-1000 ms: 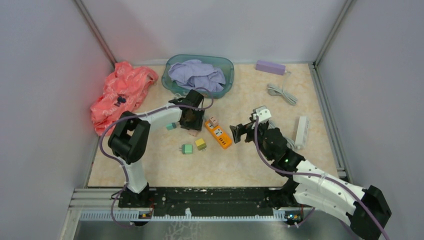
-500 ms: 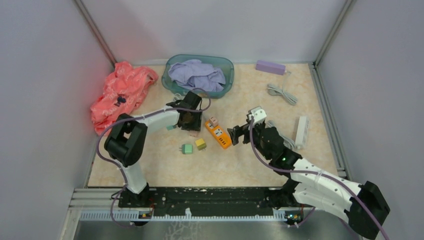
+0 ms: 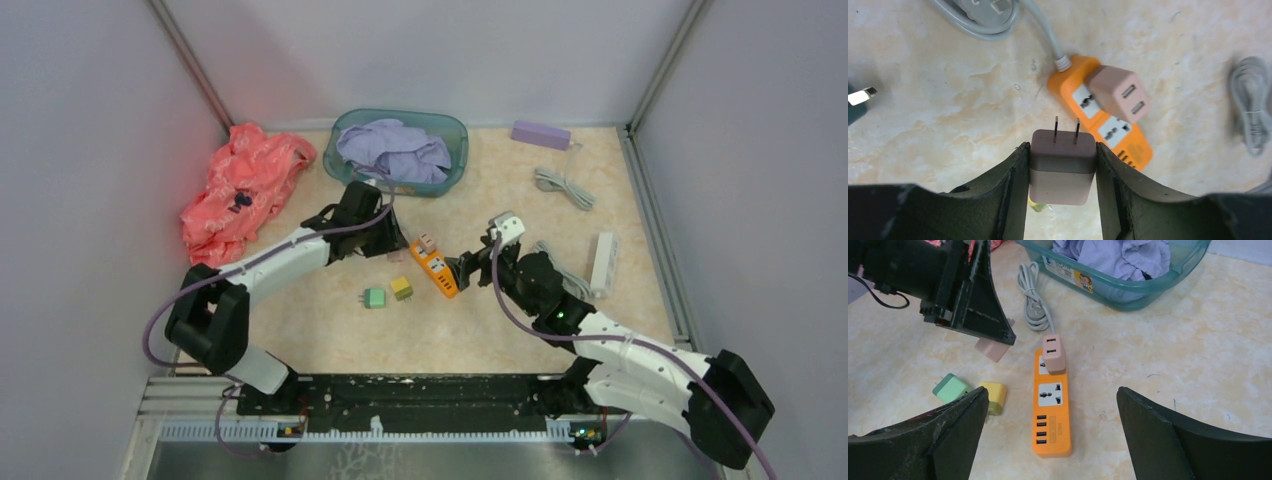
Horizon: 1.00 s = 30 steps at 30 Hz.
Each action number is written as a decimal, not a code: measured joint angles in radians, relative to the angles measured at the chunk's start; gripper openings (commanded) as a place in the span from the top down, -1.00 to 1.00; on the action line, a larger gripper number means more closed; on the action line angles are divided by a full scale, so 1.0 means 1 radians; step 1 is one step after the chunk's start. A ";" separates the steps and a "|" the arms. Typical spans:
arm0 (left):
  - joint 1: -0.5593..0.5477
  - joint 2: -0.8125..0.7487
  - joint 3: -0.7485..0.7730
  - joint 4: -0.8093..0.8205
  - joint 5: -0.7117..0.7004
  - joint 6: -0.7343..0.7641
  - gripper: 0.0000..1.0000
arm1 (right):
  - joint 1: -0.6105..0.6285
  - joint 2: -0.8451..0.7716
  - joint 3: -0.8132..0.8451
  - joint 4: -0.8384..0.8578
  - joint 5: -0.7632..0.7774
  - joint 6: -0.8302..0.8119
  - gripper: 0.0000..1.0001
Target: Insert the plug
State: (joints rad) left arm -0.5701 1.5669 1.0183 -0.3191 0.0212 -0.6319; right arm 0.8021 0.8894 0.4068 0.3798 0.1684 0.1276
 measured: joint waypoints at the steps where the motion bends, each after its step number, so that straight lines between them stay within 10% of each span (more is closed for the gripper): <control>1: 0.002 -0.022 -0.011 0.017 0.006 -0.024 0.69 | 0.000 0.012 0.001 0.005 -0.006 0.004 -0.96; 30: 0.005 -0.305 -0.329 0.421 0.117 -0.797 1.00 | 0.113 0.290 0.033 0.408 0.055 0.188 -0.72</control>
State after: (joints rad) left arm -0.5648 1.2617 0.6891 0.1020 0.1383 -1.4292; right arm 0.9150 1.1790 0.4400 0.7879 0.2237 0.3157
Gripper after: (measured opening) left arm 0.520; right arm 0.887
